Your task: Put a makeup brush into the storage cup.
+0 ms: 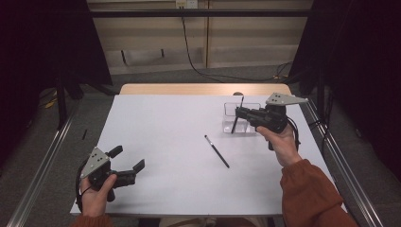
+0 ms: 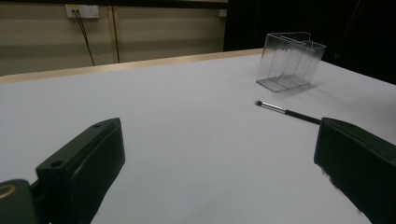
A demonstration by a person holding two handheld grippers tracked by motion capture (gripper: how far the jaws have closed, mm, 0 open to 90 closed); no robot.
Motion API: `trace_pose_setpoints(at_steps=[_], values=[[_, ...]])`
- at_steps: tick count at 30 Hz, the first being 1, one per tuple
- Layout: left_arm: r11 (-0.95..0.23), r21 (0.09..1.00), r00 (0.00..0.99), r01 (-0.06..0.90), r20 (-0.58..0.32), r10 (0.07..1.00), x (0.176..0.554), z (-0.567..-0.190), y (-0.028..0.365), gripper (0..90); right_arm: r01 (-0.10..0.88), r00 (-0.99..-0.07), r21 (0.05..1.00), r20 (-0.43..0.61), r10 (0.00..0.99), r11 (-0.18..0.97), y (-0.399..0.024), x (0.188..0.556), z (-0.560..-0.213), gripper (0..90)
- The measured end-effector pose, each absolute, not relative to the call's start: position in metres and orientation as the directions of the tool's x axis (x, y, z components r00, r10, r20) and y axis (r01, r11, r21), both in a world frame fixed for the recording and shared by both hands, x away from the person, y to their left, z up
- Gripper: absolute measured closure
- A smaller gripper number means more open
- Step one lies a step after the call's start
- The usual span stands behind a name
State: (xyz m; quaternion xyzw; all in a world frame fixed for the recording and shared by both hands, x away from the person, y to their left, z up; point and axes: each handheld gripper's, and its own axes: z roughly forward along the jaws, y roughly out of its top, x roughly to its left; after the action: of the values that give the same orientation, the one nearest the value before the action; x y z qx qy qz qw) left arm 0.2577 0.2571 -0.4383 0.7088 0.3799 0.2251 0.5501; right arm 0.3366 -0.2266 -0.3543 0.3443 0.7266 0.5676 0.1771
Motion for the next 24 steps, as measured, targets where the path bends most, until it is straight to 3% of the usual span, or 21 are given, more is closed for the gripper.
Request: trace_pose_setpoints(at_steps=[13,24], values=[[-0.130,0.950,0.619,0.283,-0.077,0.782,0.254,-0.437,0.254,2.1,0.286,-0.663,0.951,0.109,0.741,0.116,-0.230,0.369,-0.330,84.1],[-0.129,0.951,0.614,0.281,-0.075,0.786,0.254,-0.435,0.257,2.1,0.309,-0.624,0.943,0.105,0.774,0.121,-0.232,0.390,-0.333,84.1]])
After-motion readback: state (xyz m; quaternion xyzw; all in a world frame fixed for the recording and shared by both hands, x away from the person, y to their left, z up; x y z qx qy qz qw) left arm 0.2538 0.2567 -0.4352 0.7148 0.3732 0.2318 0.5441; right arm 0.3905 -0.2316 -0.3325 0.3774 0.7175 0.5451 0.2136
